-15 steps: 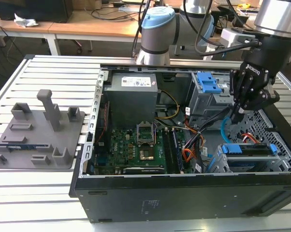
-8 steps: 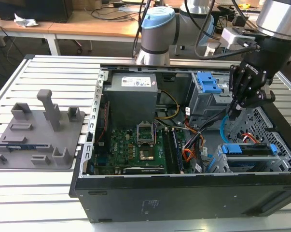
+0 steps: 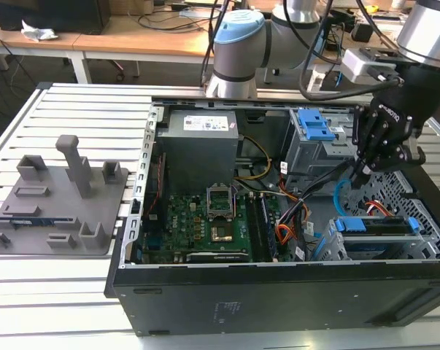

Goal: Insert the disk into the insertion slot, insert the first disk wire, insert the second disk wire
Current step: 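Insert the second disk wire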

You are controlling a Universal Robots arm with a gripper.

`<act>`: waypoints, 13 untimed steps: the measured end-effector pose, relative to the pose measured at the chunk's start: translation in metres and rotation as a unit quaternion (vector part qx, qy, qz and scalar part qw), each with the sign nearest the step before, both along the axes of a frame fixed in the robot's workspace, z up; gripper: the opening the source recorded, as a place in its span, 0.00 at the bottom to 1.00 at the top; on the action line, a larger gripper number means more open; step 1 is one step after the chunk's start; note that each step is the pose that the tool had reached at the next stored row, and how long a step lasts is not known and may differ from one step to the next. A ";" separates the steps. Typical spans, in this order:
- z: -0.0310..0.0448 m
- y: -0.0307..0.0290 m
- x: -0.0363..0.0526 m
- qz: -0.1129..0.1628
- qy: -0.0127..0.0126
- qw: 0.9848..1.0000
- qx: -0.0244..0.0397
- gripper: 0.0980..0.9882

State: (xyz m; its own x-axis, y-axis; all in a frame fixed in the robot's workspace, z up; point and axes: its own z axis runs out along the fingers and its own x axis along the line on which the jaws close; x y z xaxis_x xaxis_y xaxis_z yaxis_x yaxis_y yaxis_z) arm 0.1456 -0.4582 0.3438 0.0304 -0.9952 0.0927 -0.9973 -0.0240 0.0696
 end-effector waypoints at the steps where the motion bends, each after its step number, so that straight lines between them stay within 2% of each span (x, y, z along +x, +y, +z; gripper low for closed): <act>1: 0.0000 -0.0024 0.0001 0.000 0.000 1.000 0.000 0.07; 6: -0.0002 -0.0046 0.0005 -0.001 0.000 1.000 -0.003 0.07; 7: -0.0024 -0.0048 0.0005 -0.001 0.000 1.000 -0.006 0.08; 8: -0.0027 -0.0048 0.0005 -0.001 0.000 1.000 -0.008 0.22; 10: -0.0025 -0.0048 0.0004 -0.001 0.000 1.000 -0.014 0.22; 11: -0.0026 -0.0048 0.0004 -0.001 0.000 1.000 -0.023 0.22; 12: -0.0022 -0.0036 0.0005 -0.001 0.000 0.999 -0.046 0.22; 13: 0.0018 -0.0012 0.0005 -0.001 0.000 0.998 -0.060 0.22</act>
State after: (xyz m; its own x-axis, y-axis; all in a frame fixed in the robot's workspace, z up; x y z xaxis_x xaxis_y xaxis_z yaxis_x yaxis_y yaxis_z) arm 0.1460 -0.4593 0.3457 0.0280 -0.9770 0.2116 -0.9974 -0.0132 0.0713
